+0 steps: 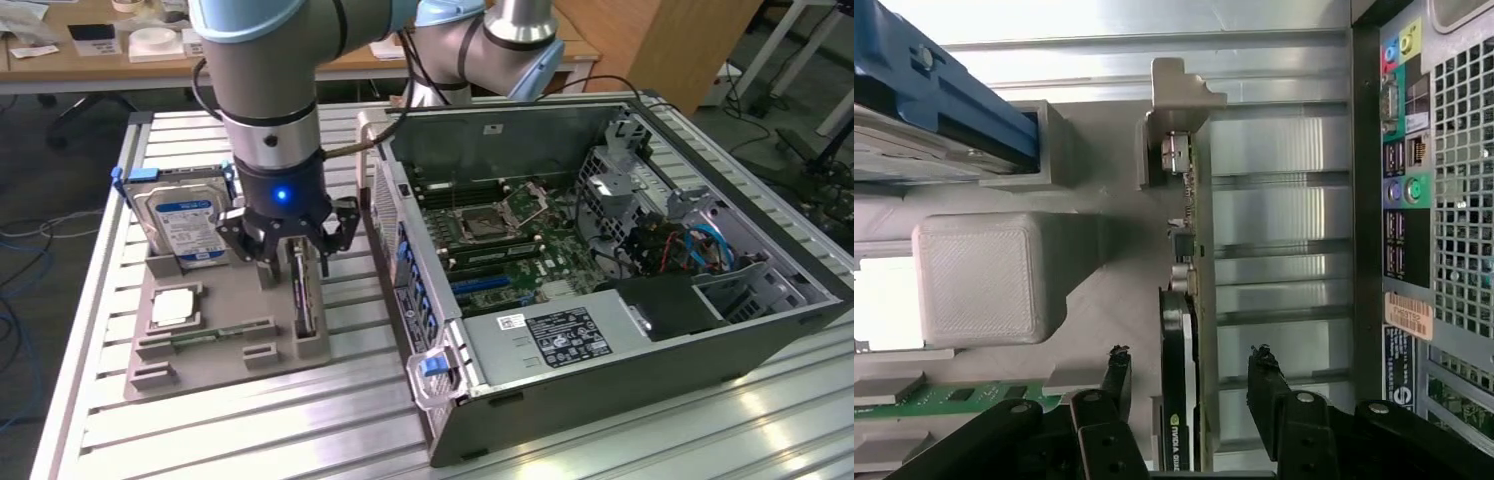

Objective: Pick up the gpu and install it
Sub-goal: 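Pick up the gpu and move the gpu toward the slot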

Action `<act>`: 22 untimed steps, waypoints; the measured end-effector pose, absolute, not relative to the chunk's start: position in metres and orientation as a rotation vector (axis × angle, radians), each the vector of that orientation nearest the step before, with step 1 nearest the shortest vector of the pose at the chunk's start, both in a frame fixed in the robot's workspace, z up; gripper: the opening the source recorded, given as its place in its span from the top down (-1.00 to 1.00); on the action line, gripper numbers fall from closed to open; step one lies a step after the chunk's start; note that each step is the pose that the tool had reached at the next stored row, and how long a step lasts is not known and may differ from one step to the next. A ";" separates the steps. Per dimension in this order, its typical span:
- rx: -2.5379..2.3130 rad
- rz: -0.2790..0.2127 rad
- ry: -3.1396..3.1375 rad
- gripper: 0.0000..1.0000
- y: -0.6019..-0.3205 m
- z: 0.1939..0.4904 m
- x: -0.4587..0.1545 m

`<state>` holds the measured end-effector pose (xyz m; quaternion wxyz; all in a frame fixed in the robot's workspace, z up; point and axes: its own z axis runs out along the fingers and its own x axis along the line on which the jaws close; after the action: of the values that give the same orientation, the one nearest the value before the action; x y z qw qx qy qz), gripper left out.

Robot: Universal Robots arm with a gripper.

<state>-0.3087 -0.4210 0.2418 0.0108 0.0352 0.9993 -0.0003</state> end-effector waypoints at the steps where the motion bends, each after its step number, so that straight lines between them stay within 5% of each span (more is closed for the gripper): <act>1: 0.110 -0.002 3.118 -0.18 -0.420 0.240 -0.309; 22: 0.071 -0.003 3.119 -0.18 -0.420 0.216 -0.309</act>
<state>-0.3089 -0.4199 0.2158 0.0109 0.0228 0.9997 -0.0011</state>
